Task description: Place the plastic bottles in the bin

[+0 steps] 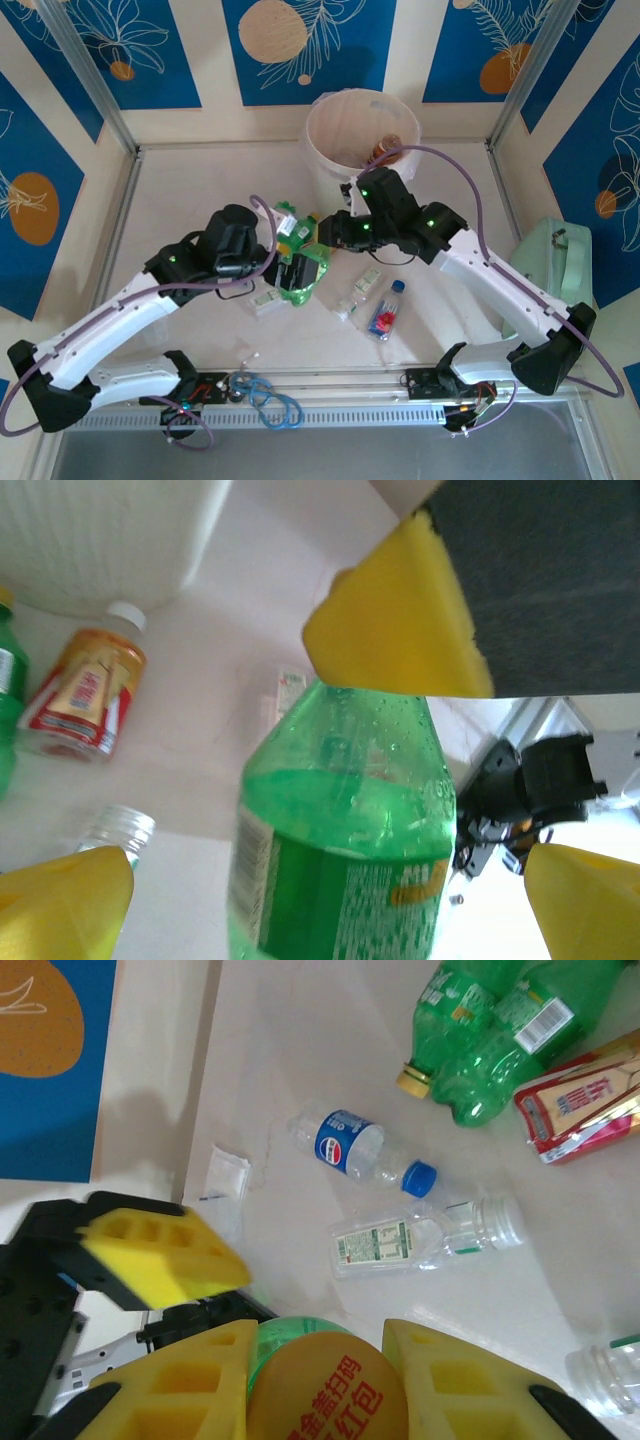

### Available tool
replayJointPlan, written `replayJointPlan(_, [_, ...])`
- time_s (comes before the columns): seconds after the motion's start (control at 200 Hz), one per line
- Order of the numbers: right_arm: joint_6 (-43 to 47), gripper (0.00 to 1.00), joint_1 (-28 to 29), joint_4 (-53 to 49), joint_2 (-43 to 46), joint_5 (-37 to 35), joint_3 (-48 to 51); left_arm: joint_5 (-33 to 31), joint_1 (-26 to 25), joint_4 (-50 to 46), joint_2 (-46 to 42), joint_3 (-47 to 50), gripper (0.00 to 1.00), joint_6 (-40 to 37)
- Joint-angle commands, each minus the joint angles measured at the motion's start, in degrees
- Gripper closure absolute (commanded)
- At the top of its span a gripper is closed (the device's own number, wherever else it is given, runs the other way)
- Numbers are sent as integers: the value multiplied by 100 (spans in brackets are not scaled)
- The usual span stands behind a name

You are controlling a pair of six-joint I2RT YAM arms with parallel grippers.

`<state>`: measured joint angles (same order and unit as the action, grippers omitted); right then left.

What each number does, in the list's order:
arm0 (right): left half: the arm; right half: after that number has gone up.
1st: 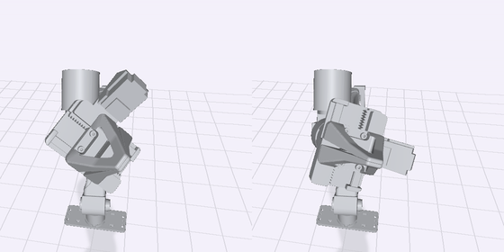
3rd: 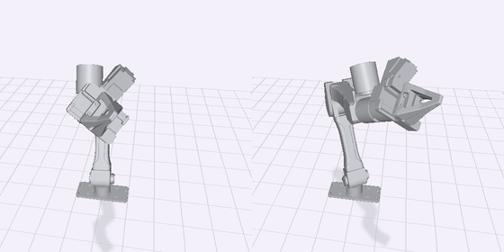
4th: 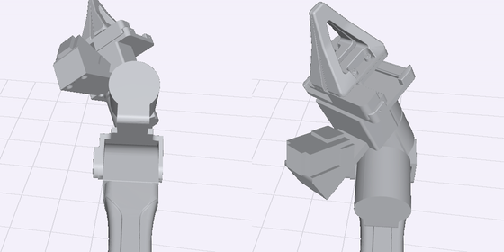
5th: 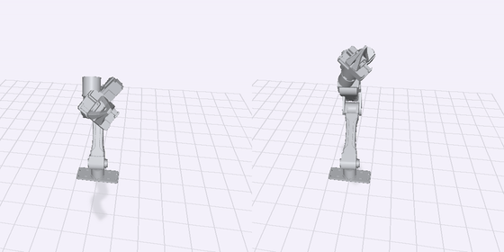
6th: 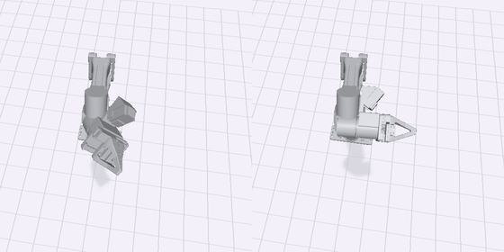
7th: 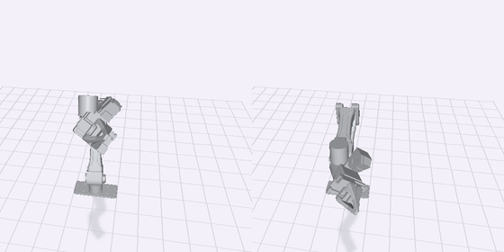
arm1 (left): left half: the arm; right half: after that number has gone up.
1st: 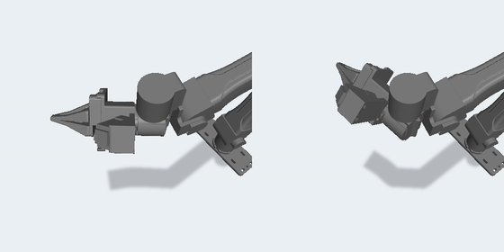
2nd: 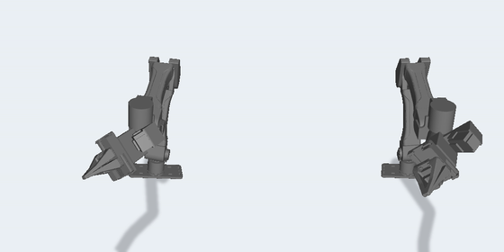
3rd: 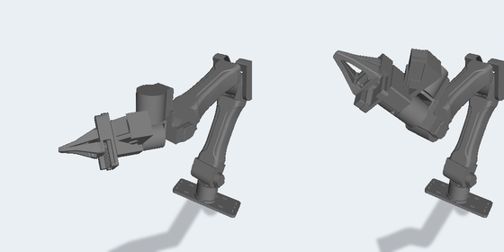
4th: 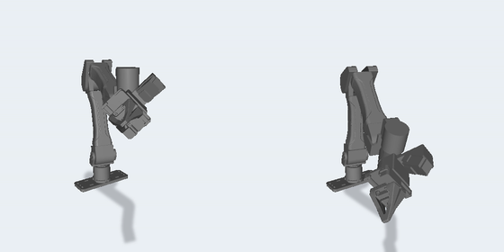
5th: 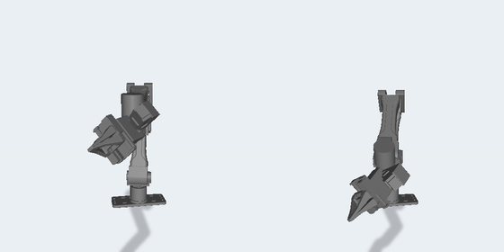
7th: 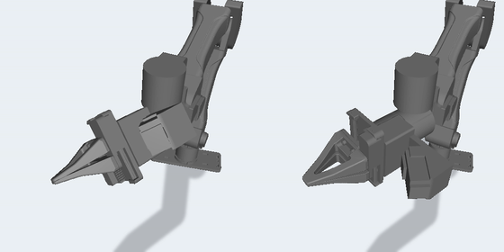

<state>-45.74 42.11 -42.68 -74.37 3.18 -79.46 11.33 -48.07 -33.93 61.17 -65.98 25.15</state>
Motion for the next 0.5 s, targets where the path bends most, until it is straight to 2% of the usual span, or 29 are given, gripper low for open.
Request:
replayJointPlan(0.0, [232, 80, -186, -284, 155, -100, -421, -632, 111, -244, -281, -488, 0, 158])
replayJointPlan(0.25, [577, 80, -646, -594, 55, -155, -1387, -2039, 312, -957, -645, -700, 0, 496])
replayJointPlan(0.375, [715, 80, -938, -732, -126, -195, -1990, -2010, 590, -975, -801, -417, 0, 773])
replayJointPlan(0.495, [646, 80, -1410, -705, -155, -117, -2269, -1500, 1032, -933, -843, -218, 0, 978])
